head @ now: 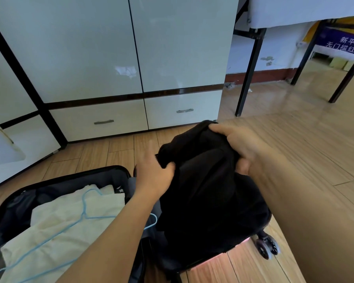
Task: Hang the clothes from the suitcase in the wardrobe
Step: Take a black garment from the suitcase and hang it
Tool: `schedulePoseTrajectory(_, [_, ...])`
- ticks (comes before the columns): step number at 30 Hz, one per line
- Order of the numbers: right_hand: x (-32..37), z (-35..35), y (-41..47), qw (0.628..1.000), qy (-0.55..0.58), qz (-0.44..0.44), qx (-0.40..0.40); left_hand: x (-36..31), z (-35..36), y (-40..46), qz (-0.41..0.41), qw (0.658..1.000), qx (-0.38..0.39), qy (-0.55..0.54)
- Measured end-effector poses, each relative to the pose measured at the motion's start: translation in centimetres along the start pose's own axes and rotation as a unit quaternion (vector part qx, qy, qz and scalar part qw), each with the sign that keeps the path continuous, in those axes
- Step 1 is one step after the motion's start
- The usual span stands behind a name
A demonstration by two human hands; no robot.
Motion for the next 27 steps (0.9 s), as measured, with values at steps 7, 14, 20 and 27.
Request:
schedulePoseTrajectory(7, [-0.5, -1.3, 0.5, 0.995, 0.093, -0.042, 0.006, -0.9, 0.9, -0.8, -0.095, 0.922, 0.189, -0.323])
schedulePoseTrajectory(14, [-2.6, -3.3, 2.2, 0.892, -0.210, -0.245, -0.317, -2.1, -0.3, 1.2, -0.190, 0.840, 0.051, -0.506])
schedulePoseTrajectory(20, [-3.3, 0.0, 2.1, 0.952, -0.250, -0.174, 0.019, -3.0, -0.3, 0.4, -0.188, 0.814, 0.041, -0.548])
schedulePoseTrajectory(27, [-3.1, -1.8, 3.6, 0.948, -0.224, -0.195, -0.112, -0.2, -1.6, 1.0, -0.245, 0.748, -0.074, -0.613])
Point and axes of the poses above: each hand's wrist, its own y-axis towards the middle knuckle, its own z-axis out of the palm, x = y × z, the point moved 1 cm from there along y, towards the middle knuckle, and after that the axes turned 14 degrees about z, right-handed, at the moved point
